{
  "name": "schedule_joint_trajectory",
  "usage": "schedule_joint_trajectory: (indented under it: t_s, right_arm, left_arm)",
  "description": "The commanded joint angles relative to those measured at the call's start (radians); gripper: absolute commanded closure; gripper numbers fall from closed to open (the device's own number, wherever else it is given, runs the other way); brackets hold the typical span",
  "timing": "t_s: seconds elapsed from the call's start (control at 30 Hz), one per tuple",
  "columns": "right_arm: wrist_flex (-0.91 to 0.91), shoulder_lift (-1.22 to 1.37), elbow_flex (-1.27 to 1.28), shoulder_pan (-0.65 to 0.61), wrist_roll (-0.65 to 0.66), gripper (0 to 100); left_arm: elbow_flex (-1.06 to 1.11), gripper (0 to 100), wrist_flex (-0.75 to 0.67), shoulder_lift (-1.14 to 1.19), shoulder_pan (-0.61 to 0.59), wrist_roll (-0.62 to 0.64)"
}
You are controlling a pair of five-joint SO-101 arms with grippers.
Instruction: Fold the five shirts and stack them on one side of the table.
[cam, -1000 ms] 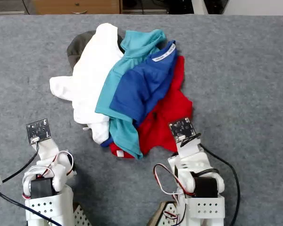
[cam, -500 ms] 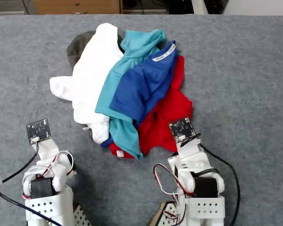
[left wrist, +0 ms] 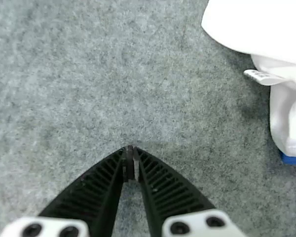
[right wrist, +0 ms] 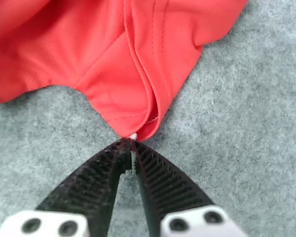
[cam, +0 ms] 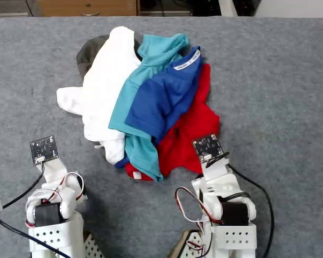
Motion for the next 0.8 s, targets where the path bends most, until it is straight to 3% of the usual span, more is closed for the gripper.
schedule_joint_trajectory:
  t_s: [0.0,0.33,0.67,0.77]
  right_arm:
    - [0.003,-0.111,-0.001,-0.008,-0.009,98.6]
    - [0.003,-0.111,-0.001,-0.008,-0.009,98.6]
    - [0.003,-0.111,-0.001,-0.008,-0.009,98.6]
    - [0.003,-0.111,-0.001,-0.008,-0.009,98.6]
  left_arm:
    - [0.012,98,-0.018,-0.005,0.009,0.003]
    - [0.012,98,-0.051,-0.007,0.032,-0.002]
    - [-0.135,98,-0.675,-0.002,-0.029,0.005]
    - [-0.063,96,-0.746,-0.001,-0.015,-0.005]
